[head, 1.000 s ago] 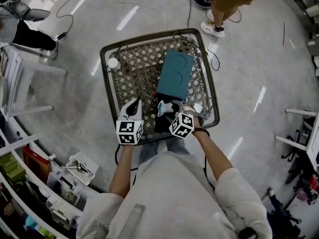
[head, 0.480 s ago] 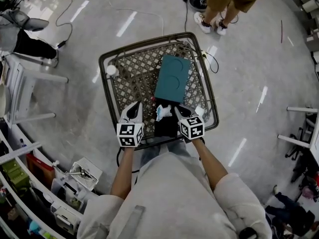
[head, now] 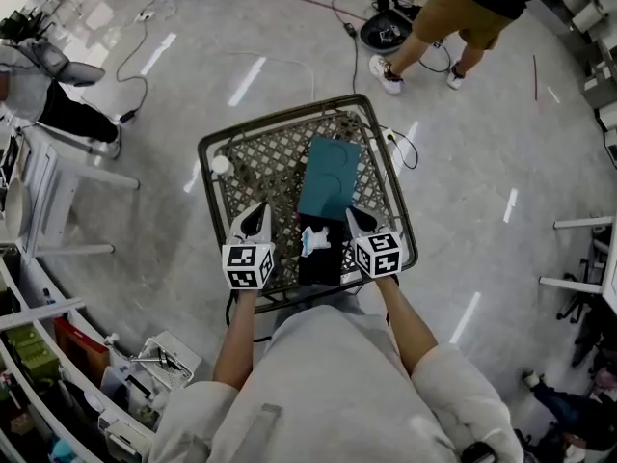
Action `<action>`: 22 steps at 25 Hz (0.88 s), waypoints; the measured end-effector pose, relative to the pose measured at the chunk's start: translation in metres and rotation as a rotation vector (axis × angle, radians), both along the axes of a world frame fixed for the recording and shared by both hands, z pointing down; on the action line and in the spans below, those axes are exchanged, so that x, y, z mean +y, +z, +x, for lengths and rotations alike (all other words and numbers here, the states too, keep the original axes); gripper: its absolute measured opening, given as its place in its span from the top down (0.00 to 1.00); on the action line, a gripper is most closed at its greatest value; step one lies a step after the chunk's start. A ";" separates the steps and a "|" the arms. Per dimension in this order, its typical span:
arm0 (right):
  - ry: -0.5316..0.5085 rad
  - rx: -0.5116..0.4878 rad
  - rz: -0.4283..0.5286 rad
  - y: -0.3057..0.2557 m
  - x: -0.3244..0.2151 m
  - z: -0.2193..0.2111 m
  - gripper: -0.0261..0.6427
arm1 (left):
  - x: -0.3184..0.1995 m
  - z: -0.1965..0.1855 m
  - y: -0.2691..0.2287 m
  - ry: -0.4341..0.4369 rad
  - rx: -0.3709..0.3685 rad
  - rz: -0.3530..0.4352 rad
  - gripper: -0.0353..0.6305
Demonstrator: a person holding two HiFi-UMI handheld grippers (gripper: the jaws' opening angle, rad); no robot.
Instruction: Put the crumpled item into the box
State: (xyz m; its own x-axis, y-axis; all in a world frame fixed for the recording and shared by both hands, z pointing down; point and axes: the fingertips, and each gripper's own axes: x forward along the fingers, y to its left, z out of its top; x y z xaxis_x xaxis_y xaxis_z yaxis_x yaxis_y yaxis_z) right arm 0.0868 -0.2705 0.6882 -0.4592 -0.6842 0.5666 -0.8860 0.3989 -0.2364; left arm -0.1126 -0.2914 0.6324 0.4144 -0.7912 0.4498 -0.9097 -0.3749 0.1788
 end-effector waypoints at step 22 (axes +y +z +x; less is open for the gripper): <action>0.023 0.040 0.416 -0.173 -0.074 0.025 0.96 | -0.061 -0.004 -0.148 -0.015 -0.020 0.307 0.94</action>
